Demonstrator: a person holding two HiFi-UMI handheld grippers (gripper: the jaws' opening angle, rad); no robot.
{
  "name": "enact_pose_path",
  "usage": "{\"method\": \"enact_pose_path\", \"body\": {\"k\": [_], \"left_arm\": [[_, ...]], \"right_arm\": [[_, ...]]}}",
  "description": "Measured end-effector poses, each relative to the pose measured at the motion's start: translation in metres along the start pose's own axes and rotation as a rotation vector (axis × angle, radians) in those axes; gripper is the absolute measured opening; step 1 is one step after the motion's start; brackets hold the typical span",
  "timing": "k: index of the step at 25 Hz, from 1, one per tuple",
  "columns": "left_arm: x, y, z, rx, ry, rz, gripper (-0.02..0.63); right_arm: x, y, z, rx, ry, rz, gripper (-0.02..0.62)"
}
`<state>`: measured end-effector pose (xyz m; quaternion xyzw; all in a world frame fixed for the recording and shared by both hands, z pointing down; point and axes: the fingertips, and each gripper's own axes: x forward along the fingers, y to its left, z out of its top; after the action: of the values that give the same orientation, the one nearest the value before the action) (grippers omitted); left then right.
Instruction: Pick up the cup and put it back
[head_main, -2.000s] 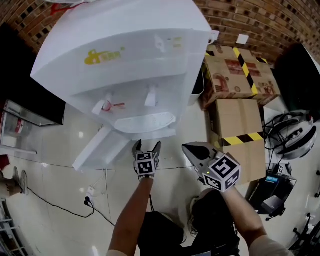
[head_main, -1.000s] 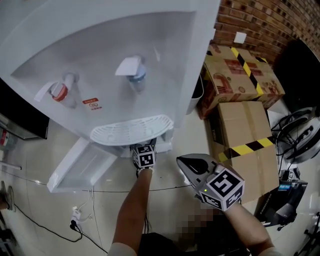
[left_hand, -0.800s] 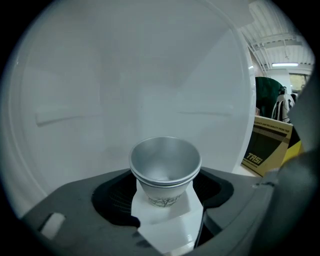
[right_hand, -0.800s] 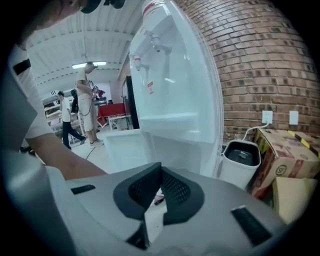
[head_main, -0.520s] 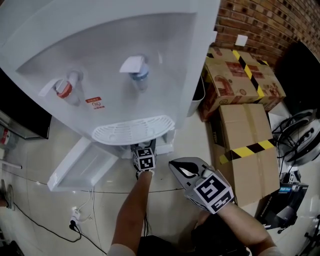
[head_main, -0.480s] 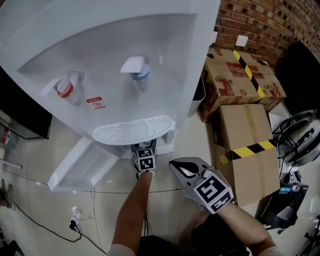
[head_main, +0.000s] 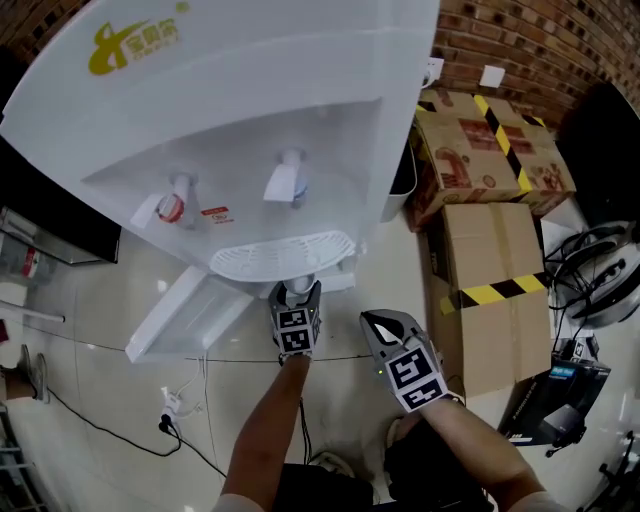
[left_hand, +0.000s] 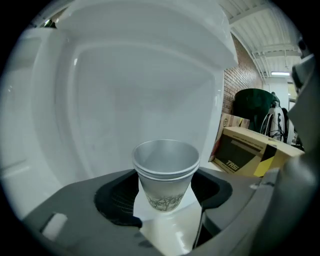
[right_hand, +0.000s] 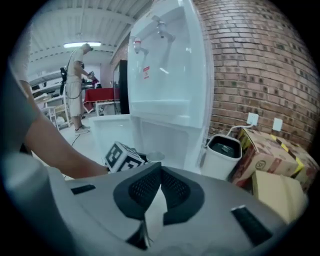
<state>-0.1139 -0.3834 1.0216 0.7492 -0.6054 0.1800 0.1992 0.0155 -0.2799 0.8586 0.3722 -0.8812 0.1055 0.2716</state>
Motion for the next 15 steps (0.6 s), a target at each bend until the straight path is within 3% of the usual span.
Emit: {"method": "enact_pose_path", "body": {"k": [8,15], "left_arm": [[-0.173,-0.015,0.068,0.026,0.063,0.004,0.334],[-0.343,-0.026,0.165,-0.043,0.088,0.018,0.333]], "right_arm": [[-0.075,-0.027,-0.007,0.058,0.085,-0.150,0.012],[-0.202,-0.018,0.107,0.141,0.113,-0.189,0.012]]}}
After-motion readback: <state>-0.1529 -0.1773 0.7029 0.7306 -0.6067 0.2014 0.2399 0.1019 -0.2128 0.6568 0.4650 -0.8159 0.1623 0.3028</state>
